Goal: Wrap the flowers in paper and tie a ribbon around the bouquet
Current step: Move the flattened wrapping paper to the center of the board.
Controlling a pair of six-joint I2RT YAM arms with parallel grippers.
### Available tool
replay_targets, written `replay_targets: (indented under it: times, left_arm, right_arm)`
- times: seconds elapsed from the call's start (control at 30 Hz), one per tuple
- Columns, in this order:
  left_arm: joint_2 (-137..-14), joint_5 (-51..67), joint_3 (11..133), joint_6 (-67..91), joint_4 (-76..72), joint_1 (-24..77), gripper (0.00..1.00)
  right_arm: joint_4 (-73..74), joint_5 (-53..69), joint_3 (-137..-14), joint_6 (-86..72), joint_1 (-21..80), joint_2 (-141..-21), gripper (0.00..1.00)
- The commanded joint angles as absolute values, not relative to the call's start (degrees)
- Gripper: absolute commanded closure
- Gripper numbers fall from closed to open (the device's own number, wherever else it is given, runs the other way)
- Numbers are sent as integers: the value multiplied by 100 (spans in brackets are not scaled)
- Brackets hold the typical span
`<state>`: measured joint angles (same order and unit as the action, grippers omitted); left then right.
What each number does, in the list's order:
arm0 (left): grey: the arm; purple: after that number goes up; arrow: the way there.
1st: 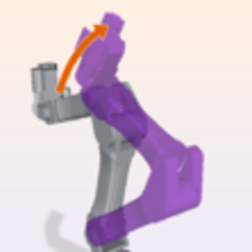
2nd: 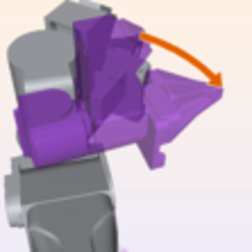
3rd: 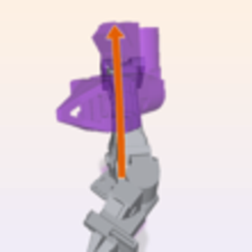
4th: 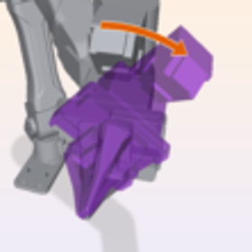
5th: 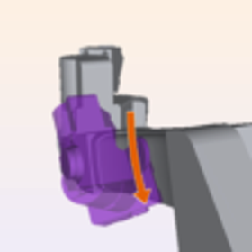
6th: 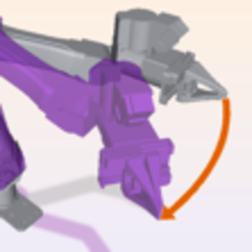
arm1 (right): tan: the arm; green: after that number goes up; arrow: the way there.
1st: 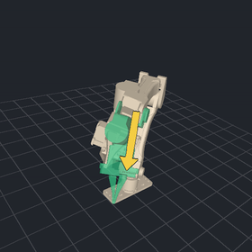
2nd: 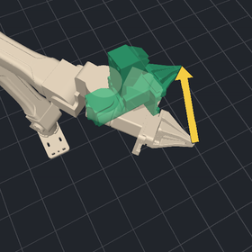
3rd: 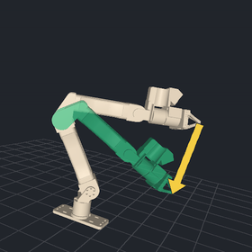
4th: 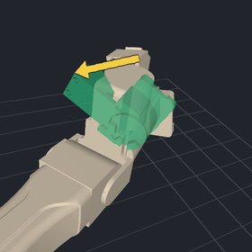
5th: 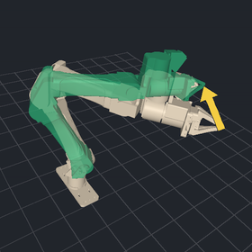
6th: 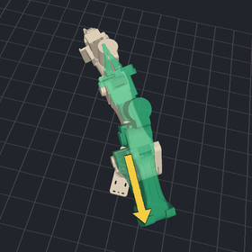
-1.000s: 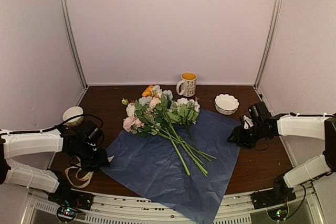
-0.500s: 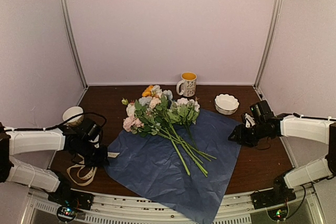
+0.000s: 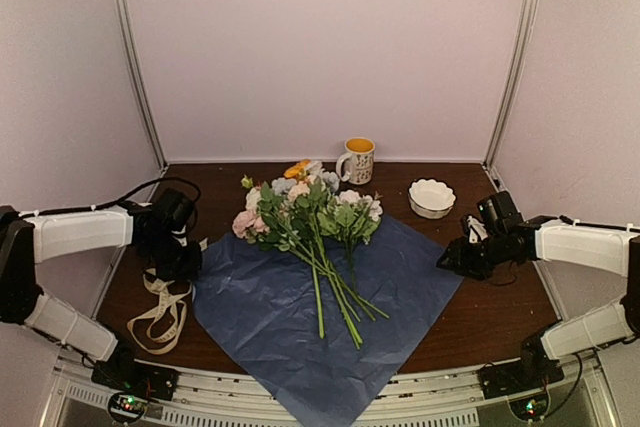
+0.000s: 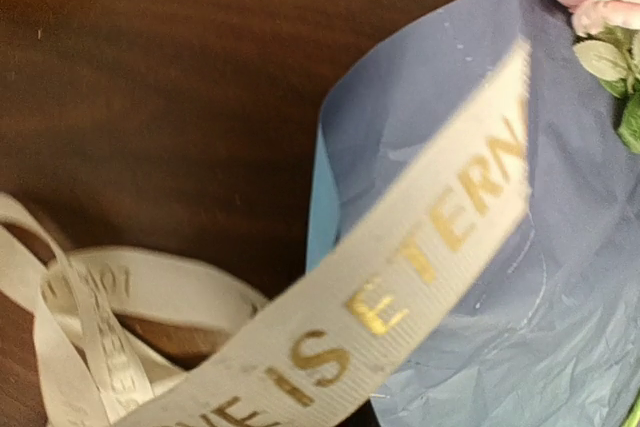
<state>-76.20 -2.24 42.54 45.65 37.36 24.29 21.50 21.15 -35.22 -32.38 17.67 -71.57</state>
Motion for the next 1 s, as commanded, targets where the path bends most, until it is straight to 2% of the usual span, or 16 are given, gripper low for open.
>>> replay_targets:
  times: [0.0, 0.2, 0.37, 0.57, 0.7, 0.8, 0.97]
  left_arm:
    - [-8188, -526, 4614, 3934, 3561, 2139, 100]
    - [-8526, -470, 4852, 3660, 3422, 1782, 100]
    - [-8277, -442, 4617, 3656, 3304, 1775, 100]
    - [-8169, -314, 4493, 3604, 3149, 1771, 100]
    - [-8082, -321, 4414, 3535, 3059, 1775, 100]
    - [-8090, -294, 4392, 3424, 3008, 1773, 100]
    - [-8146, -194, 4245, 3398, 2836, 1773, 100]
  right_arm:
    - [2189, 1856, -3605, -3095, 1806, -7264, 46]
    - [2602, 1503, -4135, -2811, 1807, -7738, 43]
    - [3241, 873, -4534, -2644, 1604, -7780, 24]
    - [3768, 485, -4739, -2404, 1405, -8197, 10]
    - [4027, 599, -4881, -2268, 1413, -8657, 10]
    - [4042, 744, -4984, -2369, 1566, -8851, 0]
    - [3940, 1163, -5217, -2523, 2026, -9282, 1]
